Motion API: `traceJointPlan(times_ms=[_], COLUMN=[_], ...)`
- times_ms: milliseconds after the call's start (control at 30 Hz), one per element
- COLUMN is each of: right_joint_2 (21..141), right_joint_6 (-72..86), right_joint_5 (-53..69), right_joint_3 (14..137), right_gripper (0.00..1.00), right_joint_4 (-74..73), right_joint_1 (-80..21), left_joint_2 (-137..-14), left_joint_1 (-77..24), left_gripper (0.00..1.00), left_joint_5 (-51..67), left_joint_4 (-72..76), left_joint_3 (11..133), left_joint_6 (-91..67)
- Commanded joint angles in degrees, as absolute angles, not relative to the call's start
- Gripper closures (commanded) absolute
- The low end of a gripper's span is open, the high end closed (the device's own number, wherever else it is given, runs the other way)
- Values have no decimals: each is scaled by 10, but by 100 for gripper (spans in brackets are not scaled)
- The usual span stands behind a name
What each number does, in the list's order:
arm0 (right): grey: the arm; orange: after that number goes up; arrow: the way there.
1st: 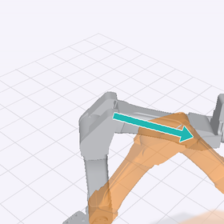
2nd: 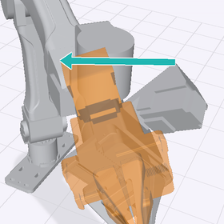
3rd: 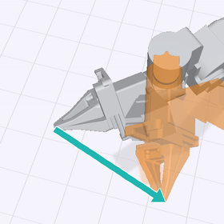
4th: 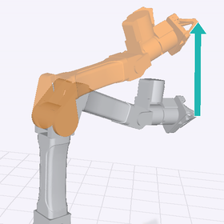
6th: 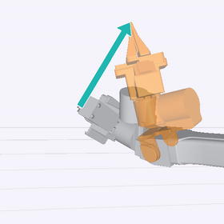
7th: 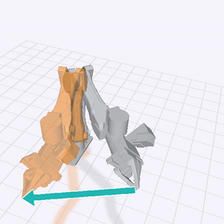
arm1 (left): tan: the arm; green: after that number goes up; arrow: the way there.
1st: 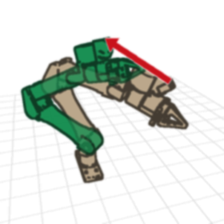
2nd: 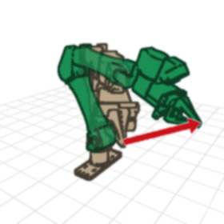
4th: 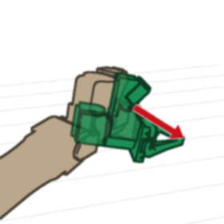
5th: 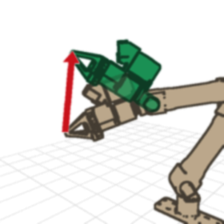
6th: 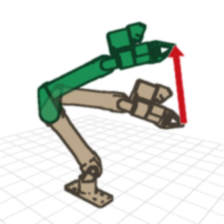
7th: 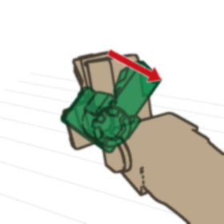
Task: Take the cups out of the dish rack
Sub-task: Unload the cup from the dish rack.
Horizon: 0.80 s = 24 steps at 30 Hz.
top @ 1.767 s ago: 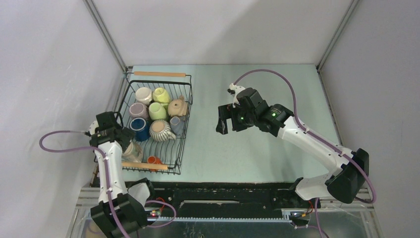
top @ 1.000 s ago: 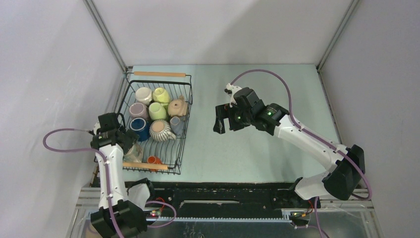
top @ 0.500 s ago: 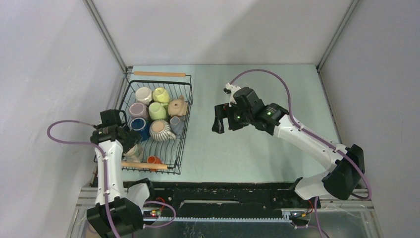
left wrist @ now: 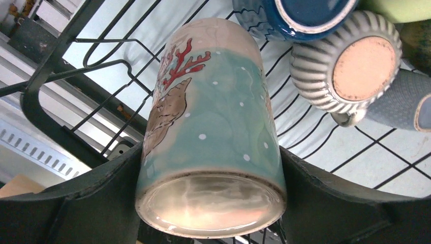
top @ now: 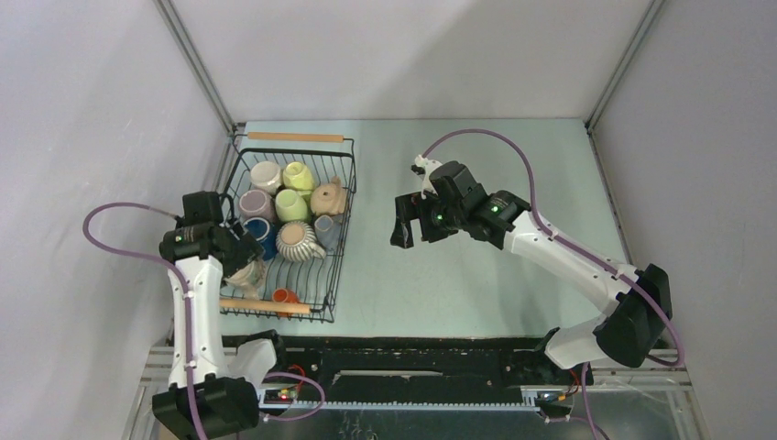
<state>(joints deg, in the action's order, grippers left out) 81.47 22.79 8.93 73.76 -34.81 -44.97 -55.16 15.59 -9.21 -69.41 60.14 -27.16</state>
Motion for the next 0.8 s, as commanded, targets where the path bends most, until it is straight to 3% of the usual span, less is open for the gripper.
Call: traceJointPlan(times_ms=[0, 767], right_joint_2=[818, 851], right_joint_6=[225, 276], right_joint_5=[102, 170], right_joint_3=[751, 807], right_gripper=[0, 0], right_joint_4=[-322, -274], right_joint_1=[-447, -446], left_joint_2=[-545, -556], left_joint_1=[134, 26], left_gripper=[99, 100], left_joint_5=[-103, -69], left_joint_4=[-710, -748], left_joint_3=[670, 780], left_joint_6=[-249, -287])
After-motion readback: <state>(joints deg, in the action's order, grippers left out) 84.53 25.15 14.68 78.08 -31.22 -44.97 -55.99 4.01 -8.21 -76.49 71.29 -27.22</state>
